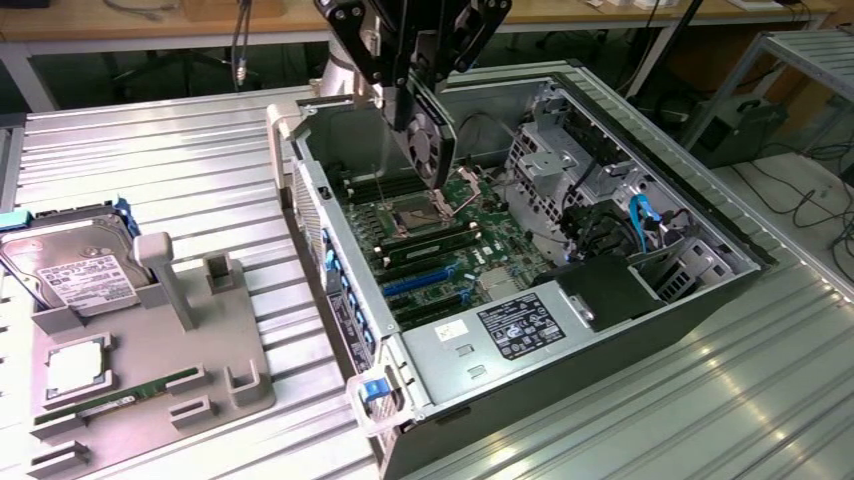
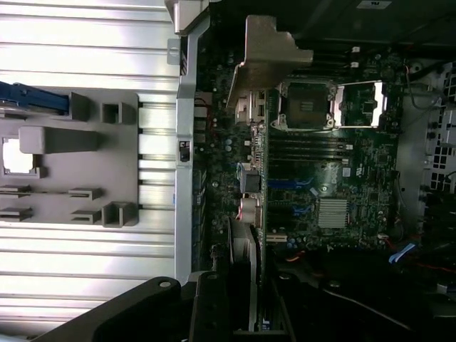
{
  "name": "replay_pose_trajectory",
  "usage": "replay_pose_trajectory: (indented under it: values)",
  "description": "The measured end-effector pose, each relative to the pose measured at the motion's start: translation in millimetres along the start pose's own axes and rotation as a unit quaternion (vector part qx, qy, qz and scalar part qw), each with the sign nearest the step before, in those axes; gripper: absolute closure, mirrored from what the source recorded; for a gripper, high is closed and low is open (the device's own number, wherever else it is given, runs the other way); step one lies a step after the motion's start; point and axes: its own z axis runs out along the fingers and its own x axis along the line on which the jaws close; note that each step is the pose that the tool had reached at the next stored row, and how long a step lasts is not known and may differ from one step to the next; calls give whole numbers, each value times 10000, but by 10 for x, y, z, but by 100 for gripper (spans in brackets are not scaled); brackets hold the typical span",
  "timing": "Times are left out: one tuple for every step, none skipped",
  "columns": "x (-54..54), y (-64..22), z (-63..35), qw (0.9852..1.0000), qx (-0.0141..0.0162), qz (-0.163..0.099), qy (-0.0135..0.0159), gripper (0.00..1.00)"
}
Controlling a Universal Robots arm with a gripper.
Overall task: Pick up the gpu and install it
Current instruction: 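Pick up the gpu and move the gpu toward the slot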
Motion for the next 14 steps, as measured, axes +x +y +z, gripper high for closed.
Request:
replay_pose_trajectory:
  values:
    - [-5, 0, 1, 10000, 0, 0, 0, 73]
    - [-11, 0, 1, 10000, 0, 0, 0, 73]
    - [-17, 0, 1, 10000, 0, 0, 0, 73]
    - [-25, 0, 1, 10000, 0, 0, 0, 73]
    - [-38, -1, 1, 10000, 0, 0, 0, 73]
    - [-58, -2, 2, 10000, 0, 0, 0, 73]
    - [-70, -2, 3, 10000, 0, 0, 0, 73]
    - [-78, -2, 3, 10000, 1, 0, 0, 73]
    - [-87, -3, 3, 10000, 0, 0, 0, 73]
    - [-96, -3, 4, 10000, 0, 0, 0, 73]
    - [-103, -4, 4, 10000, 0, 0, 0, 73]
    - [-113, -4, 4, 10000, 0, 0, 0, 73]
    - [-123, -4, 5, 10000, 0, 0, 0, 73]
    - [-133, -5, 5, 10000, 0, 0, 0, 73]
